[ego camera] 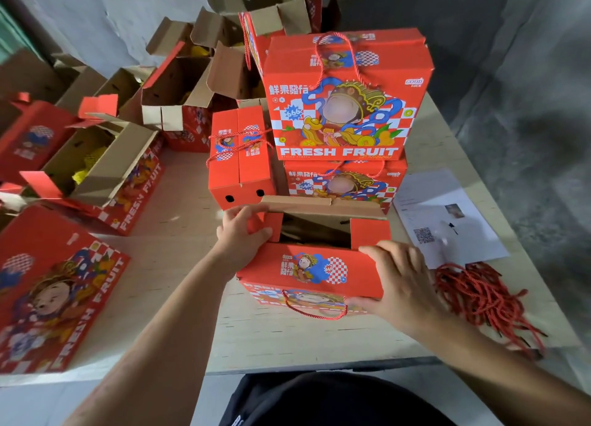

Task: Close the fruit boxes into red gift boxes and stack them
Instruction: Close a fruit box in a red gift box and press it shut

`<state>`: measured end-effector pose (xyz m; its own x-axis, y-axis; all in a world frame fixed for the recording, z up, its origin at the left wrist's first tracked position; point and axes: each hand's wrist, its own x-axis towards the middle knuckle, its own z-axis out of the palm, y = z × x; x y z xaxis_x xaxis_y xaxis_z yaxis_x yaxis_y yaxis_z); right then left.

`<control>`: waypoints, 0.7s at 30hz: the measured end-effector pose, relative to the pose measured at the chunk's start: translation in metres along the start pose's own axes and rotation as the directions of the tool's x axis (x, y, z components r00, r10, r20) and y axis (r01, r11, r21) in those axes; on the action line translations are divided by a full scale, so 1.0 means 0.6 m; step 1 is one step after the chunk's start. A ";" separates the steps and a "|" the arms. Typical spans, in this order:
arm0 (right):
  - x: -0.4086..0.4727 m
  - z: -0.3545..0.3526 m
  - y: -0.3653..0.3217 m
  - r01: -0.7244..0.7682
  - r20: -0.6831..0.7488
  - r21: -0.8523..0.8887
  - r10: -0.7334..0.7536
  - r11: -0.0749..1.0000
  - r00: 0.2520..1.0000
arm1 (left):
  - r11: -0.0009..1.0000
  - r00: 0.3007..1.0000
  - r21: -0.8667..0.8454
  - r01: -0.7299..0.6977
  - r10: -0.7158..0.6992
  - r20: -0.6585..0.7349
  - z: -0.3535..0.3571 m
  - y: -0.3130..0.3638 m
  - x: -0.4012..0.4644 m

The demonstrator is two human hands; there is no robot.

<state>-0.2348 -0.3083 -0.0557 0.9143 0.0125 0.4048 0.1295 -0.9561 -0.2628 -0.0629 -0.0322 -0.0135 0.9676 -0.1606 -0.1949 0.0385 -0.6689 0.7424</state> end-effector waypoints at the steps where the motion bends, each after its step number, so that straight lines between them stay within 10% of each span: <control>1: -0.001 -0.002 0.003 0.008 0.012 0.000 -0.008 1.000 1.000 | 1.000 1.000 0.023 -0.021 0.021 -0.010 0.002 0.002 0.001; 6: 0.023 -0.015 0.023 0.030 0.202 -0.048 -0.020 0.998 0.979 | 0.891 0.976 0.404 -0.206 0.218 0.015 0.019 -0.033 -0.022; 16: 0.060 -0.006 0.026 -0.009 0.407 -0.158 0.074 0.987 0.911 | 0.677 0.887 0.640 -0.363 0.462 0.014 0.039 -0.033 -0.083; 21: 0.099 0.010 0.022 -0.466 0.244 0.155 0.423 0.871 0.873 | 0.705 0.928 0.659 -0.261 0.372 -0.031 0.048 -0.034 -0.080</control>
<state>-0.1767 -0.3182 -0.0407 0.9463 -0.3219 0.0282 -0.2536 -0.7938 -0.5528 -0.1171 -0.0321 -0.0378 0.9197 -0.3751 0.1157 -0.3896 -0.9084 0.1519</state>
